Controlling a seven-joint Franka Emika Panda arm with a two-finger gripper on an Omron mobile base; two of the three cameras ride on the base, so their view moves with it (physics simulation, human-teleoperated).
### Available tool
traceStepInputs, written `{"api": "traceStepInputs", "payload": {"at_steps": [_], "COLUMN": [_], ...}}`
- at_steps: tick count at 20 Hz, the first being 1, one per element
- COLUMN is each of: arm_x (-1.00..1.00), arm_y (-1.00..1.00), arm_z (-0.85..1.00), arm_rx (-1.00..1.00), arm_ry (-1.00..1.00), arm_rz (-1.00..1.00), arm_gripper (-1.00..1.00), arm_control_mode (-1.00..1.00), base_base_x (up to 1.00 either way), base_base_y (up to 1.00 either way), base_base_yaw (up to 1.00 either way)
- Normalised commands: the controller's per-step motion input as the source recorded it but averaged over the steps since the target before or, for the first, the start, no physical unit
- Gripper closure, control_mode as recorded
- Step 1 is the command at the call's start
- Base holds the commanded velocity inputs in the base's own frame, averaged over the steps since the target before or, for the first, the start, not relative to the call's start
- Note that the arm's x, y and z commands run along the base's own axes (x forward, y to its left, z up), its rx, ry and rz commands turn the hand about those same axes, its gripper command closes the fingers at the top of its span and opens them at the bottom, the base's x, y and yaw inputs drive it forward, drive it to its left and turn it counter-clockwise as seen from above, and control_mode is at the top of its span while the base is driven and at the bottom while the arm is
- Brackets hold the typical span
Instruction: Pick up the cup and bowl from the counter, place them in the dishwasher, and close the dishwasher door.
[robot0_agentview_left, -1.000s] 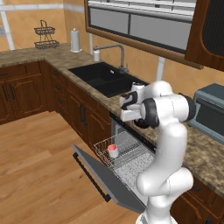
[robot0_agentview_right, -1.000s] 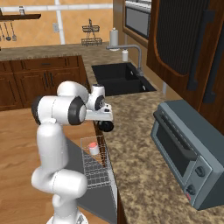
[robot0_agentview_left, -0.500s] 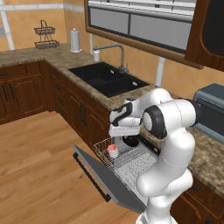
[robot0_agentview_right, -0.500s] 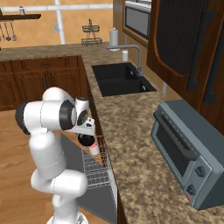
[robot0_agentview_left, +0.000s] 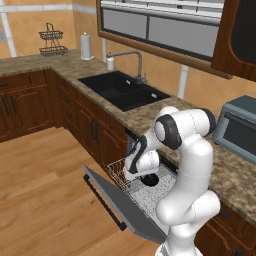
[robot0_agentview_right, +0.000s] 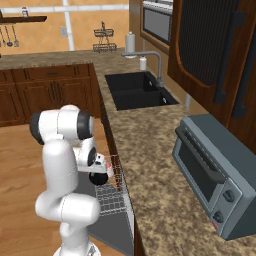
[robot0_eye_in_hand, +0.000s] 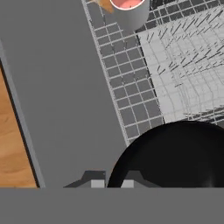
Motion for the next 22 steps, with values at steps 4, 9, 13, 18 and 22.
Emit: {"api": "traceStepInputs", "payload": {"at_steps": [4,9,13,18,22], "arm_x": [0.03,0.21,0.11,0.27,0.46], "arm_y": [-0.06,-0.09,-0.19,-0.24,0.00], "arm_z": [-0.38,-0.39,-0.26,-0.24,-0.60], "arm_rx": [-0.09,-0.02,0.00,0.00,-0.01], "arm_ry": [-0.02,0.00,0.00,0.00,0.00], "arm_rz": [-0.02,0.00,0.00,0.00,0.03], "arm_gripper": [1.00,1.00,1.00,1.00,1.00], "arm_control_mode": [-1.00,-1.00,-1.00,-1.00,-1.00], "base_base_x": [0.00,0.00,0.00,0.00,0.00], "base_base_y": [0.00,0.00,0.00,0.00,0.00], "base_base_yaw": [0.00,0.00,0.00,0.00,0.00]}}
